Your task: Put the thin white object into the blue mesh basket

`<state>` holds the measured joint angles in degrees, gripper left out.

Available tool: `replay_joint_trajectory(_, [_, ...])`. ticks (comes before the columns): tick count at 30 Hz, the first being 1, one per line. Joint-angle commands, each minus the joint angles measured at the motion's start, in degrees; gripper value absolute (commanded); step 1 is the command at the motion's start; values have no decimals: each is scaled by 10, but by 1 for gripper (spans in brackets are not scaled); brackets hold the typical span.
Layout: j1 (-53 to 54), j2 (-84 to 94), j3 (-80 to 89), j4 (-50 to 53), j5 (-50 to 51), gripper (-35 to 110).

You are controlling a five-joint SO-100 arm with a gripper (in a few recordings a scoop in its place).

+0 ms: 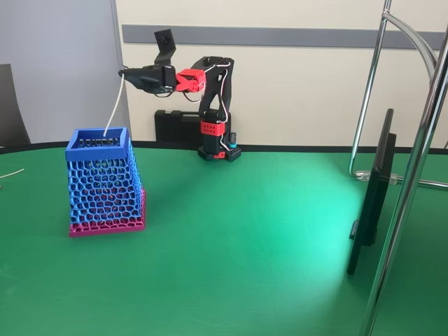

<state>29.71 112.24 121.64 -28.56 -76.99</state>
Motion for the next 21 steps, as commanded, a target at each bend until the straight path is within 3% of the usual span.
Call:
replay_joint_trajectory(1, [18,23,4,-11,-4,1])
replay_joint_trajectory(15, [68,-34,36,35,105,4])
replay_joint_trajectory(21, [58,-46,-4,207,220,9])
